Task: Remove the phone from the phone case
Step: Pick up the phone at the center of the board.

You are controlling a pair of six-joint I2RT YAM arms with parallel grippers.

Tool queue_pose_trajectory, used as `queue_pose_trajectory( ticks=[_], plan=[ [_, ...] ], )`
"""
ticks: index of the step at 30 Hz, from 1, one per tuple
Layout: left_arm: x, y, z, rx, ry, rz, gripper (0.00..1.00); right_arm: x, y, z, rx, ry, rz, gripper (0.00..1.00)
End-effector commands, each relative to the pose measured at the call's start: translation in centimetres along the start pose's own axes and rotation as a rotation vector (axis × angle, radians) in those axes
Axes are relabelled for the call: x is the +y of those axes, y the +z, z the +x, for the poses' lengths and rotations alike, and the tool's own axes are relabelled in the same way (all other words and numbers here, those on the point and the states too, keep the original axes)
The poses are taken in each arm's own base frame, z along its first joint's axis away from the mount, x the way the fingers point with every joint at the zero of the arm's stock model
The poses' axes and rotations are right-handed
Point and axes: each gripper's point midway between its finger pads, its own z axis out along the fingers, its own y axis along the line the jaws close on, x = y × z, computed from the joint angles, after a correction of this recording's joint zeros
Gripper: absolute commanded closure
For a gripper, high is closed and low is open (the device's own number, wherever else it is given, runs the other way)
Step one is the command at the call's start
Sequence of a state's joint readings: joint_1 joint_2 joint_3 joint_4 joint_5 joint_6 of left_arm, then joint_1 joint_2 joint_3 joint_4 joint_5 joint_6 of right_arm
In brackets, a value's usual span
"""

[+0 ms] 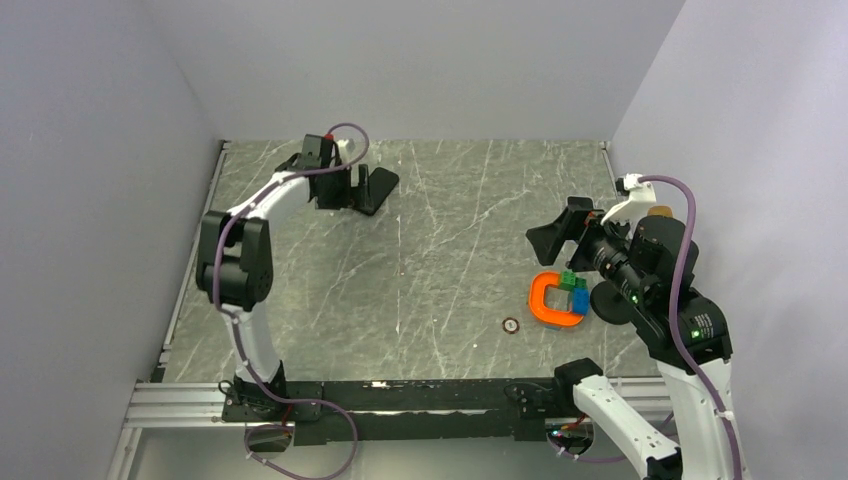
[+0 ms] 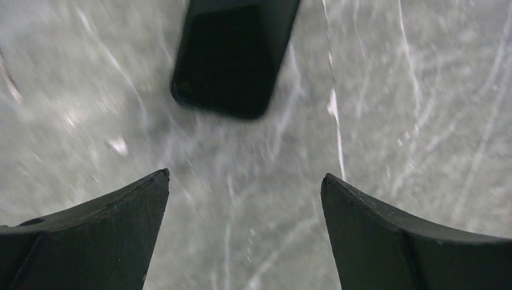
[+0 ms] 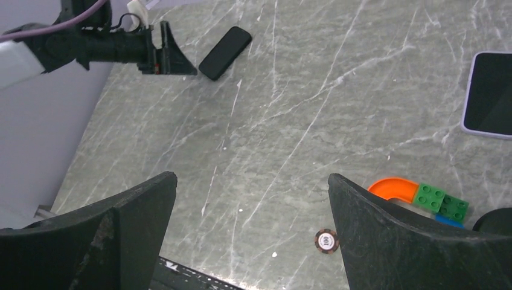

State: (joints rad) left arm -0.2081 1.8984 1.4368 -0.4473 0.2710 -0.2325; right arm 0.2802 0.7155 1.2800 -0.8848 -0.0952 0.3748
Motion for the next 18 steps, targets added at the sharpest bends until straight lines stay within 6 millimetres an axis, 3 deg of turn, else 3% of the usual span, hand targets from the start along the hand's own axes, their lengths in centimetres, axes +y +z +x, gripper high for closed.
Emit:
queue_pose_trajectory(
  ticks=[1,6,12,18],
  plan=[
    [2.0,1.1,-4.7,-0.024,0.178,-0.092,0.01,1.1,-0.8,-3.5,-0.121,-0.038,-0.031,0.00],
    [2.8,4.4,-6.3,0.056,0.224,-0.067,0.01,1.8,-1.7,-5.0,-0.183,-0.052,-0.056,0.00],
    [2.8,6.4,-7.8,0.024,0.149,0.000,0.01,1.8,-2.2,-5.5,-0.220,-0.054,-0.056,0.00],
    [1.8,8.1,-5.6,0.081,0.083,0.060,0.01,2.0,-1.6,-4.7,-0.197,-0.025,-0.079,0.00]
  ],
)
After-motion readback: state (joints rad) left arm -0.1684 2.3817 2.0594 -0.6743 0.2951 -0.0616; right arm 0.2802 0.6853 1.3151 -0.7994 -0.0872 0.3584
